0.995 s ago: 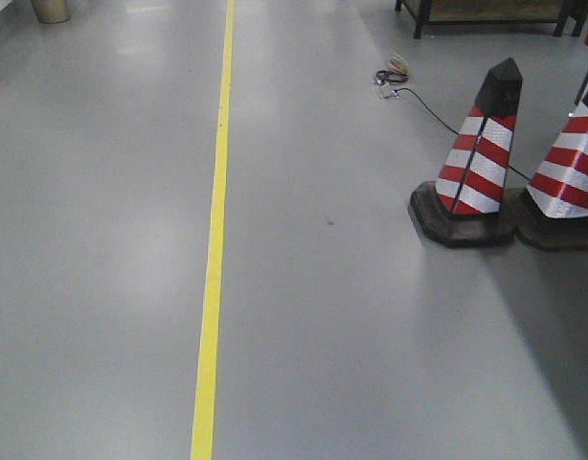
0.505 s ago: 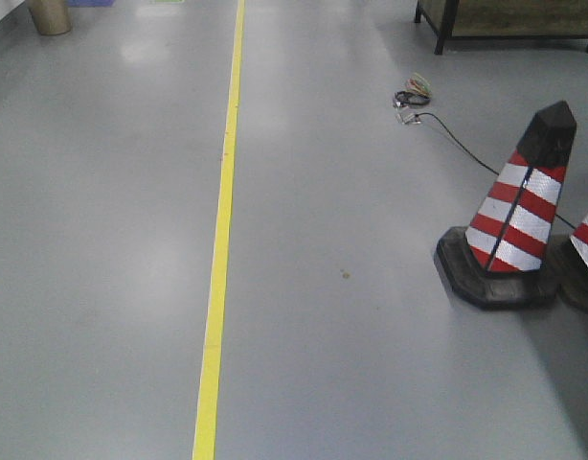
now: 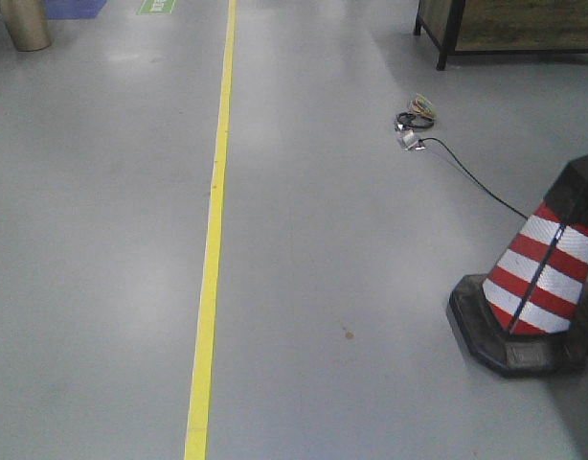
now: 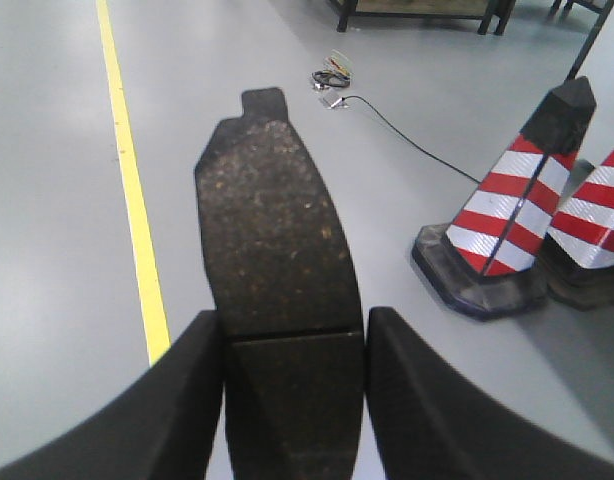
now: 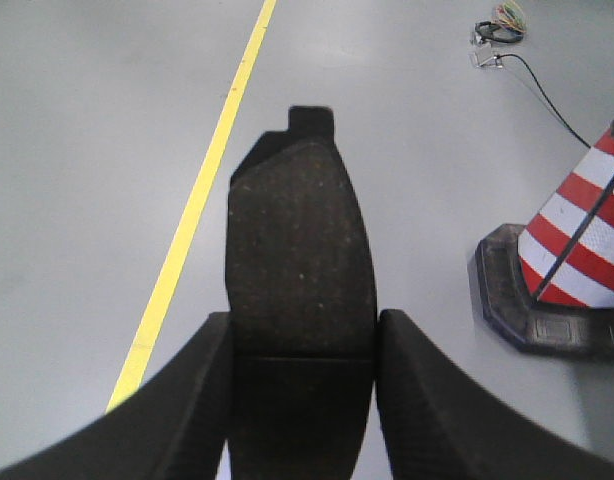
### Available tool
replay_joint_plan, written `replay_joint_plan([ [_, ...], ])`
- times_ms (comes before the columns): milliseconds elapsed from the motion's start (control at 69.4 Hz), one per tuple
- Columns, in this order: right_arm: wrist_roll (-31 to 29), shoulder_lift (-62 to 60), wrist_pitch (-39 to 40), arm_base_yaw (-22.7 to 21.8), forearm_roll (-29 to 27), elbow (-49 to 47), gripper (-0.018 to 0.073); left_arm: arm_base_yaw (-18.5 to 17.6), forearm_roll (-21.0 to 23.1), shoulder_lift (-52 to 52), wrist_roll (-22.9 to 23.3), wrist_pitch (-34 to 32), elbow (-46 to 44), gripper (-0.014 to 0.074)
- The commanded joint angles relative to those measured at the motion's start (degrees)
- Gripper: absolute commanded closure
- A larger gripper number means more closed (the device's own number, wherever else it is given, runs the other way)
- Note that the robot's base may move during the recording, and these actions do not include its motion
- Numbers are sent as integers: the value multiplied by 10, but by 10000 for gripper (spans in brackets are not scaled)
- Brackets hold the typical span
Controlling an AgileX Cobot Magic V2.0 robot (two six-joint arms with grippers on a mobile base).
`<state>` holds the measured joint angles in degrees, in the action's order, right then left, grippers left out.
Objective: Move and align brake pads A on conveyor
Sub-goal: 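Drive past the striped cones toward the red-framed conveyor, then turn the base to face the black conveyor belt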
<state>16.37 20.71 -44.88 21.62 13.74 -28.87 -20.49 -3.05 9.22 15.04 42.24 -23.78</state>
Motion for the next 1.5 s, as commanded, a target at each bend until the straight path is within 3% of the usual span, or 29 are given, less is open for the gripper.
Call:
replay_joint_plan([
  [0, -5, 3, 48, -4, 13, -17, 561, -2, -2, 7, 2, -54, -14, 603],
  [1485, -5, 3, 48, -2, 13, -17, 561, -2, -2, 7, 2, -54, -14, 603],
])
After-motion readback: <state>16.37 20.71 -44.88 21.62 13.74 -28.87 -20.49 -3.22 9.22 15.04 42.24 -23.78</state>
